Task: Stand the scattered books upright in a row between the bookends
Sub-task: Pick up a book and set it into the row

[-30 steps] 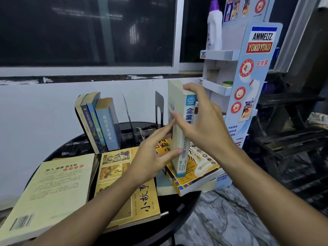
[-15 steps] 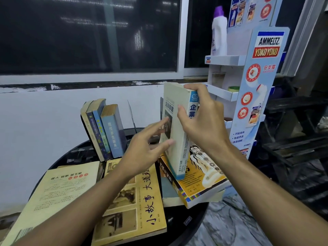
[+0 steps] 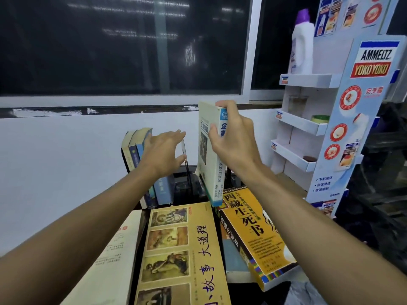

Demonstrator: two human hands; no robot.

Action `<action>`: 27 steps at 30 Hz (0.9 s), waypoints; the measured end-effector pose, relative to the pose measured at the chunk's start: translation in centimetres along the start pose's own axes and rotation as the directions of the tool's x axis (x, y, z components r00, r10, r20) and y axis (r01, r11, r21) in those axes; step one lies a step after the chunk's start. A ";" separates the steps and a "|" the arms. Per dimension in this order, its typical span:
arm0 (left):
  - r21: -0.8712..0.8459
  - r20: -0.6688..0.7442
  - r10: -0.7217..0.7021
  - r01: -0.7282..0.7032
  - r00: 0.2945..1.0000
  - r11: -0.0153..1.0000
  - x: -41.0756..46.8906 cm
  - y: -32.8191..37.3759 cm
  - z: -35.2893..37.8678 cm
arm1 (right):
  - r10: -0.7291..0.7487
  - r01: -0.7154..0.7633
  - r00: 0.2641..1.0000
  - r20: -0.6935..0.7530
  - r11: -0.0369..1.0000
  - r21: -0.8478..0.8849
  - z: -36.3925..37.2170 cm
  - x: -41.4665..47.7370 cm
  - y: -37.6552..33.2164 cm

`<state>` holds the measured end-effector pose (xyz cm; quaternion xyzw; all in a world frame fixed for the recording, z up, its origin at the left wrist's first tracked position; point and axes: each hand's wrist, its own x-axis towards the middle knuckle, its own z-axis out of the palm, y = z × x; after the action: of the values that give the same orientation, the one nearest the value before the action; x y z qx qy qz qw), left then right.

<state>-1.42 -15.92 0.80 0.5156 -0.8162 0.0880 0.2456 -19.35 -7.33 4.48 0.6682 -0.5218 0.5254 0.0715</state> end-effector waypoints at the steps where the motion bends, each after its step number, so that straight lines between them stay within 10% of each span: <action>1: 0.038 0.007 0.002 -0.002 1.000 0.999 0.3 -0.1 0.2 | -0.004 0.004 1.000 0.005 1.000 -0.007 0.7 0.2 0.3; 27: 0.097 0.019 -0.028 0.026 0.999 0.995 4.3 -2.2 3.2 | 0.052 -0.053 0.996 -0.073 0.999 -0.005 10.9 1.1 5.9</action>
<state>-1.96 -21.64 -0.08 0.5389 -0.8063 0.1188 0.2130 -17.22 -17.63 -2.14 0.6344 -0.5379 0.5495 0.0791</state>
